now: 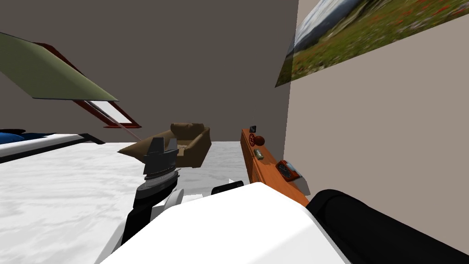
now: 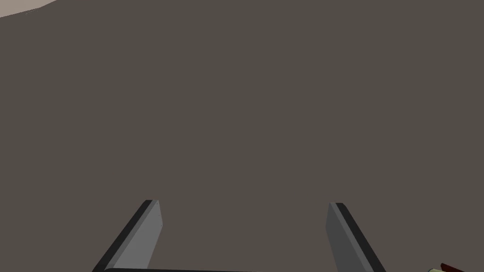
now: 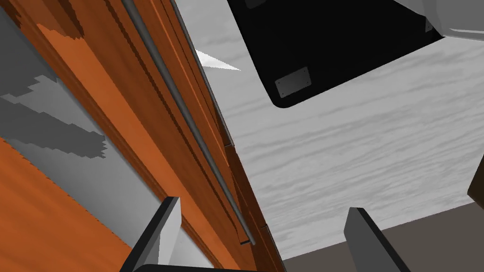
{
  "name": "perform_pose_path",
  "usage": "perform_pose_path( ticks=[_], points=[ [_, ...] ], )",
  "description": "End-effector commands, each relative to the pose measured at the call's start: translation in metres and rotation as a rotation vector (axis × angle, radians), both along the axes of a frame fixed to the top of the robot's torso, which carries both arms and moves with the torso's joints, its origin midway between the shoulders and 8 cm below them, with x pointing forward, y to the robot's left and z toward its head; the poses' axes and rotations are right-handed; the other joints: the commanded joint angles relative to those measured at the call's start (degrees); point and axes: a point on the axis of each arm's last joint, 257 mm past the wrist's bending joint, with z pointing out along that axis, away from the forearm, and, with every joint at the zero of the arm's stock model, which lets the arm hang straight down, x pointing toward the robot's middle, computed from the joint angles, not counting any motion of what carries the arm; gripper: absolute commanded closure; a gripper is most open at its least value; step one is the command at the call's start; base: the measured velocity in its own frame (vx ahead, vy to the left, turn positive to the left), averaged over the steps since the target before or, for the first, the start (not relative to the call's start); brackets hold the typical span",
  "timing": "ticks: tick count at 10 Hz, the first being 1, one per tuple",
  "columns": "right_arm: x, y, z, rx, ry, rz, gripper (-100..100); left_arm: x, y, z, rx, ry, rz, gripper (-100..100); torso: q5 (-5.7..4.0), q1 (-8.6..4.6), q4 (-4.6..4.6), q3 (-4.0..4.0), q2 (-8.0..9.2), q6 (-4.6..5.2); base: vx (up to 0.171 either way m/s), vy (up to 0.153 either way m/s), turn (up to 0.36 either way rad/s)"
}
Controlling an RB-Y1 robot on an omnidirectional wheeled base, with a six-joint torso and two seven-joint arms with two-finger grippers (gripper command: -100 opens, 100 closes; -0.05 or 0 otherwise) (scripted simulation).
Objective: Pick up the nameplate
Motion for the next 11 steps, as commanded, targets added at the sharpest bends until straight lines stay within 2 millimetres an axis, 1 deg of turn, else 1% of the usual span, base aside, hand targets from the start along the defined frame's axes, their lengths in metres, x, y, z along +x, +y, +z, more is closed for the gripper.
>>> perform_pose_path(
  ticks=[1, 2, 5, 7, 11],
  points=[
    [-0.026, -0.01, -0.01, -0.043, 0.062, 0.056, -100, 0.0, 0.0, 0.0, 0.0, 0.0, 0.0, 0, 0.0, 0.0, 0.0, 0.0, 0.0, 0.0, 0.073, -0.054, 0.156],
    [-0.026, -0.01, -0.01, -0.045, 0.061, 0.065, -100, 0.0, 0.0, 0.0, 0.0, 0.0, 0.0, 0, -0.02, -0.07, -0.01, -0.04, -0.07, 0.0, 0.054, -0.051, 0.041],
    [-0.071, -0.029, -0.02, -0.111, 0.162, 0.174, -100, 0.0, 0.0, 0.0, 0.0, 0.0, 0.0, 0, -0.03, -0.06, 0.0, -0.01, -0.03, 0.0, 0.052, -0.05, 0.117],
    [-0.093, -0.037, -0.024, -0.14, 0.211, 0.235, -100, 0.0, 0.0, 0.0, 0.0, 0.0, 0.0, 0, -0.03, -0.11, -0.01, -0.02, -0.03, 0.01, 0.05, -0.058, 0.107],
    [-0.119, -0.042, -0.03, -0.167, 0.272, 0.32, -100, 0.0, 0.0, 0.0, 0.0, 0.0, 0.0, 0, 0.0, 0.05, 0.02, 0.04, 0.07, 0.02, 0.025, -0.029, 0.063]
  ],
)
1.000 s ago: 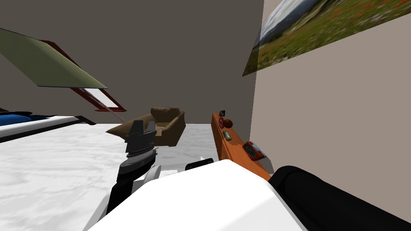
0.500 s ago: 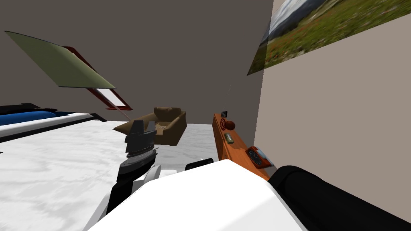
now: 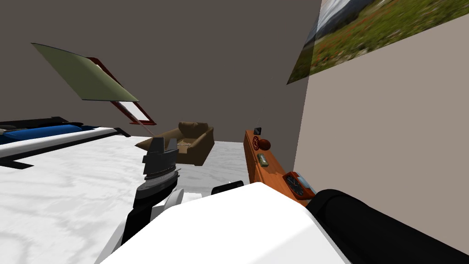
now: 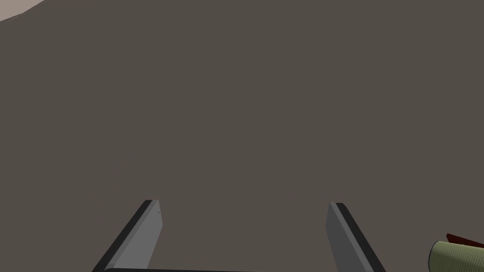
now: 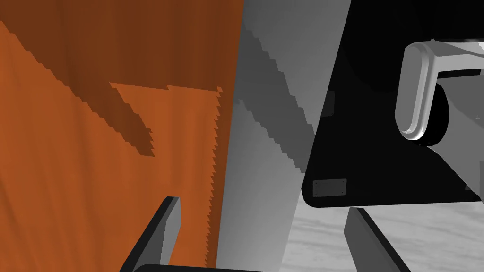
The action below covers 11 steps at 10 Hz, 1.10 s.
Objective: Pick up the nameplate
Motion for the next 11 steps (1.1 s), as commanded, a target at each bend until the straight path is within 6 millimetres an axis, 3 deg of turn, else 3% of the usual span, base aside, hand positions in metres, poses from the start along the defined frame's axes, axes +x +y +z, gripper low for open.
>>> perform_pose_path(
  ticks=[1, 2, 3, 6, 8, 9, 11],
  points=[
    [0.0, 0.0, 0.0, 0.0, 0.0, 0.0, -100, 0.0, 0.0, 0.0, 0.0, 0.0, 0.0, 0, 0.0, 0.0, 0.0, 0.0, 0.0, 0.0, 0.007, -0.01, 0.011],
    [-0.001, 0.0, 0.0, -0.001, 0.002, 0.004, 0, 0.0, 0.0, 0.0, 0.0, 0.0, 0.0, 0, 0.01, 0.05, 0.01, 0.02, 0.03, 0.01, 0.0, 0.0, 0.0],
    [0.0, 0.005, -0.008, 0.0, 0.002, -0.006, -100, 0.0, 0.0, 0.0, 0.0, 0.0, 0.0, 0, 0.02, 0.08, 0.01, 0.03, 0.06, 0.01, -0.016, -0.021, 0.073],
    [0.003, 0.018, -0.024, 0.004, 0.003, -0.024, -100, 0.0, 0.0, 0.0, 0.0, 0.0, 0.0, 0, -0.02, -0.08, 0.05, 0.12, 0.2, 0.0, -0.034, -0.046, 0.066],
    [0.003, 0.019, -0.024, 0.004, 0.002, -0.024, -100, 0.0, 0.0, 0.0, 0.0, 0.0, 0.0, 0, -0.01, -0.04, 0.04, 0.1, 0.17, 0.01, -0.014, -0.023, 0.023],
    [0.003, 0.02, -0.025, 0.004, 0.003, -0.025, 100, 0.0, 0.0, 0.0, 0.0, 0.0, 0.0, 0, 0.01, 0.04, 0.03, 0.07, 0.12, 0.02, 0.0, 0.0, 0.0],
    [0.003, 0.021, -0.025, 0.006, 0.001, -0.028, 100, 0.0, 0.0, 0.0, 0.0, 0.0, 0.0, 0, 0.03, 0.05, 0.02, 0.05, 0.09, -0.03, 0.0, 0.0, 0.0]
  ],
)
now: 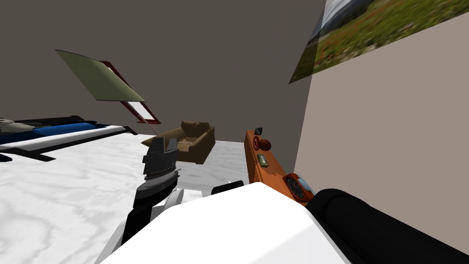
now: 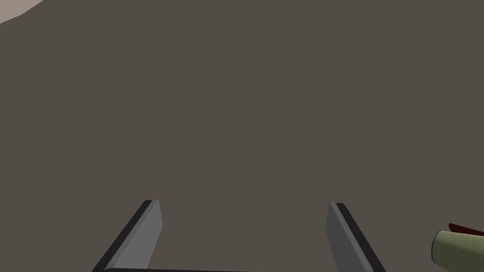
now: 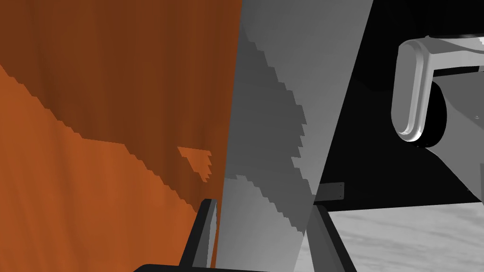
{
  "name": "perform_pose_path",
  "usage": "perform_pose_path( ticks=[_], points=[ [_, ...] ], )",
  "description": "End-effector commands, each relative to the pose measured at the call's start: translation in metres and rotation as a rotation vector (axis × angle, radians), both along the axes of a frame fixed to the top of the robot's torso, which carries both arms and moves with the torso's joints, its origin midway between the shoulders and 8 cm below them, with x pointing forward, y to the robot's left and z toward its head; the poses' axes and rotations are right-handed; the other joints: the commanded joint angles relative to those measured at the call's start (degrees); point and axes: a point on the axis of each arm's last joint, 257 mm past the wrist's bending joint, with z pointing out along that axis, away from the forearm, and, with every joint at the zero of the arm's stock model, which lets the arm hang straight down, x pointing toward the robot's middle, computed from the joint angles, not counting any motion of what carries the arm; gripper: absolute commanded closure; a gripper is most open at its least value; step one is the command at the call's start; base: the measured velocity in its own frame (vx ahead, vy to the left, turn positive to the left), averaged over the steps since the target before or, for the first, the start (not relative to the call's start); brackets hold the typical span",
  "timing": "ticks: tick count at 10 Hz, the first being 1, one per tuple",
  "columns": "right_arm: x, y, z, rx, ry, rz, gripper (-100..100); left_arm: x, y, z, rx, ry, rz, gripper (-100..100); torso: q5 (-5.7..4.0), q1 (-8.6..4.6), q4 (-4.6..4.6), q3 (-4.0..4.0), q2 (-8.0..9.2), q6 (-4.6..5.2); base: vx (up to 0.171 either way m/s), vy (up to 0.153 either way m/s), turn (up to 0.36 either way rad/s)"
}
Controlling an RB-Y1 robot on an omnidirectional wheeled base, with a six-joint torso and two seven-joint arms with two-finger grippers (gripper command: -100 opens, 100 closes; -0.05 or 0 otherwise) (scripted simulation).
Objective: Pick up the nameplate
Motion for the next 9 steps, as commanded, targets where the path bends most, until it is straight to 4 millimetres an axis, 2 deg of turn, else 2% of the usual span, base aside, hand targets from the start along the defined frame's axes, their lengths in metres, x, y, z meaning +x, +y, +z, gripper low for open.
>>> perform_pose_path(
  ticks=[1, 2, 3, 4, 7, 8, 9],
  points=[
    [0.0, 0.0, 0.0, 0.0, 0.0, 0.0, 100, 0.0, 0.0, 0.0, 0.0, 0.0, 0.0, 0, 0.0, 0.0, 0.0, 0.0, 0.0, 0.0, 0.0, 0.0, 0.0],
    [0.0, 0.0, 0.0, 0.0, 0.0, 0.001, 100, 0.0, 0.0, 0.0, 0.0, 0.0, 0.0, 0, 0.0, 0.0, 0.0, 0.0, 0.0, 0.01, 0.0, 0.0, 0.0],
    [0.0, 0.0, 0.0, 0.0, 0.0, 0.001, 0, 0.0, 0.0, 0.0, 0.0, 0.0, 0.0, 0, 0.0, -0.01, 0.0, 0.0, 0.0, 0.02, 0.0, 0.0, 0.0],
    [-0.002, -0.009, 0.008, -0.004, 0.0, 0.012, 100, 0.0, 0.0, 0.0, 0.0, 0.0, 0.0, 0, 0.0, 0.0, 0.0, 0.0, 0.0, 0.02, 0.018, 0.034, -0.069],
    [-0.003, -0.019, 0.022, -0.006, 0.0, 0.028, 100, 0.0, 0.0, 0.0, 0.0, 0.0, 0.0, 0, 0.06, 0.2, -0.03, -0.07, -0.12, 0.04, 0.032, 0.044, -0.068],
    [-0.002, -0.017, 0.019, -0.006, 0.0, 0.023, 100, 0.0, 0.0, 0.0, 0.0, 0.0, 0.0, 0, 0.06, 0.19, -0.03, -0.08, -0.13, 0.04, 0.013, 0.016, -0.012],
    [-0.002, -0.017, 0.019, -0.006, 0.0, 0.024, 0, 0.0, 0.0, 0.0, 0.0, 0.0, 0.0, 0, 0.03, 0.11, -0.02, -0.05, -0.08, 0.03, 0.0, 0.0, 0.0]
  ],
)
